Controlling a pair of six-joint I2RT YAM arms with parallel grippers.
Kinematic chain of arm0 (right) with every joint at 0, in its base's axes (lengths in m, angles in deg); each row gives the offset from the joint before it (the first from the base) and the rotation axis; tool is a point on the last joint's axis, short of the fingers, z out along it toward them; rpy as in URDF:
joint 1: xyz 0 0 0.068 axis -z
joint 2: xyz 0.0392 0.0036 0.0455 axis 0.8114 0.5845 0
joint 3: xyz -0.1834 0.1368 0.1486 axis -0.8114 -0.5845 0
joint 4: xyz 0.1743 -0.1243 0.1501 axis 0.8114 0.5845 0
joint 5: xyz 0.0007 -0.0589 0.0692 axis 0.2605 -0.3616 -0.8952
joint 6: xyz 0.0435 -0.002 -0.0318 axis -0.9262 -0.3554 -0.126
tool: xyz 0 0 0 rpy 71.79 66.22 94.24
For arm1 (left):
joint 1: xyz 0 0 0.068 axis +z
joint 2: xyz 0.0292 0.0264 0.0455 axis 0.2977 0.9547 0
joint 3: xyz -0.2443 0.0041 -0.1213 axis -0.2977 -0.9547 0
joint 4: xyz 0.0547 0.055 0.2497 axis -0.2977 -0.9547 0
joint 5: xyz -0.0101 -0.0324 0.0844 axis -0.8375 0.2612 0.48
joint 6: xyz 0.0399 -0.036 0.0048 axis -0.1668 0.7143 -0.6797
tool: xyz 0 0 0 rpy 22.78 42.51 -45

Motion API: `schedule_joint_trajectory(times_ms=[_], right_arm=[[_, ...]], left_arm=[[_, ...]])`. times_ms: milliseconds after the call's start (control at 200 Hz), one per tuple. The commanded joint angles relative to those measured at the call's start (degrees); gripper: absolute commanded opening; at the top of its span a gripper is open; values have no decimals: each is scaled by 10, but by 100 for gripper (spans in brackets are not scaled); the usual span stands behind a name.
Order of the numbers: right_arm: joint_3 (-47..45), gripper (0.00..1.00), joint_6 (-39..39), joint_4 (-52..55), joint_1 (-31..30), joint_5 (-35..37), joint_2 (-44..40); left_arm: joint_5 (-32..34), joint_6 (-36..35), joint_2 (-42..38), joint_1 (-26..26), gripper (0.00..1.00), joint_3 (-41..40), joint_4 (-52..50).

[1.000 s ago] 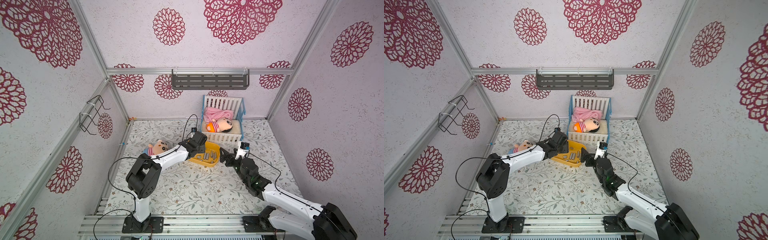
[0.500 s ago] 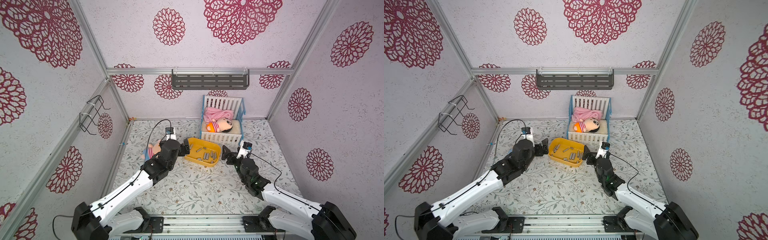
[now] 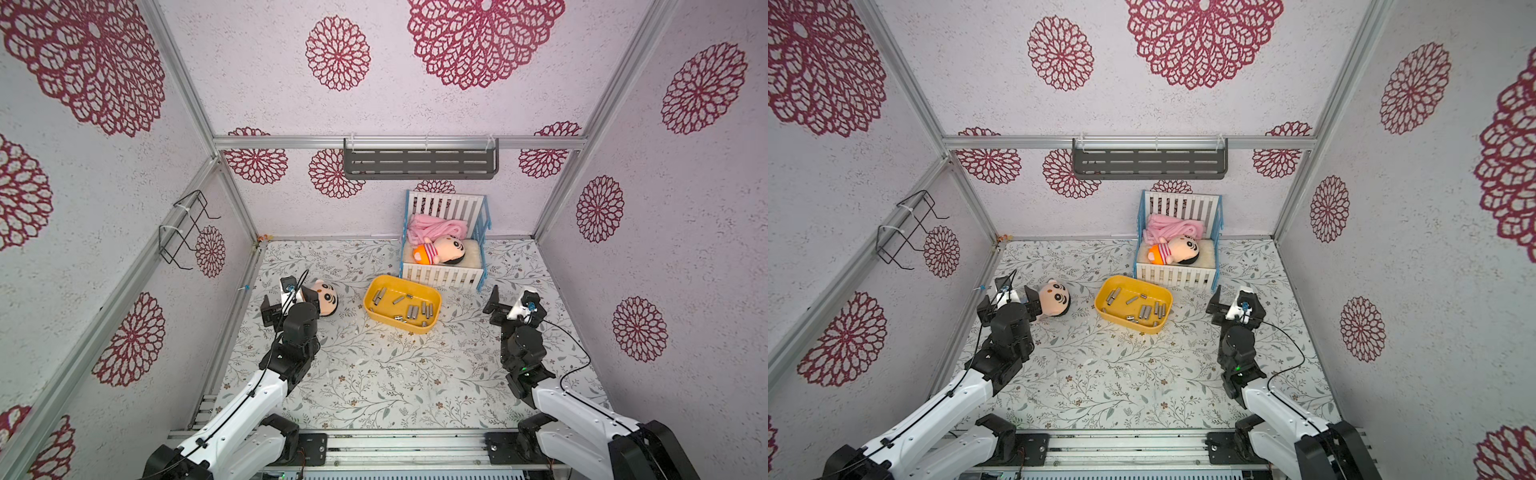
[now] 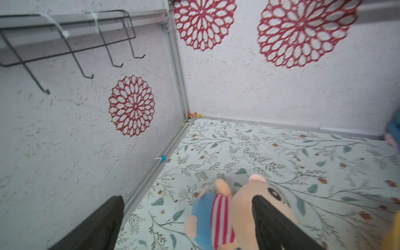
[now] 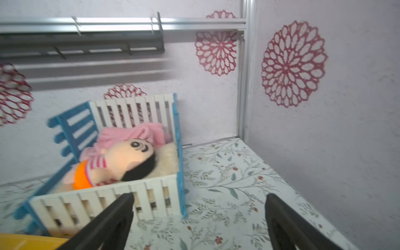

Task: Put the screws on the desktop into the storage box
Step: Reset both arms

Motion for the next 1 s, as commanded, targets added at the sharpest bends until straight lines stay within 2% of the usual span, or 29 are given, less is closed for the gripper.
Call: schedule_joint_trajectory(times_ms=[0, 45, 120, 190, 270, 345, 460, 515, 600, 670, 710, 745, 780, 991], right_arm=[[-29, 99, 22, -83, 31, -26, 26], [-30, 99, 8, -88, 43, -35, 35], [-28, 99, 8, -87, 58, -56, 54], [-31, 99, 9, -103, 65, -60, 78], [-37, 99, 12, -135, 72, -57, 103], [-39, 99, 20, -157, 77, -90, 111], [-44, 99, 37, -236, 83, -112, 152], [-22, 99, 28, -200, 88, -129, 165], [7, 99, 15, -183, 105, -182, 189], [-29, 99, 9, -301, 127, -247, 258], [-39, 99, 12, -388, 128, -250, 298], [-20, 99, 8, -310, 130, -255, 269], [11, 99, 1, -258, 136, -254, 279], [5, 99, 2, -265, 129, -233, 278]], left_arm=[[-90, -57, 25, 54, 97, -70, 153], [-147, -63, 43, 81, 97, -89, 189], [-164, -12, 88, 124, 97, -88, 211], [-214, 21, 140, 162, 97, -74, 213], [-216, 11, 201, 172, 97, -45, 232], [-223, 6, 232, 174, 97, -23, 239], [-270, -3, 291, 200, 97, -25, 325], [-292, 21, 322, 227, 97, -20, 349], [-329, 51, 334, 258, 97, -39, 384], [-346, 44, 332, 258, 97, -42, 383], [-348, 43, 336, 258, 97, -37, 381], [-338, 45, 338, 258, 97, -27, 369], [-337, 48, 335, 257, 97, -30, 364], [-325, 49, 335, 255, 97, -29, 362]])
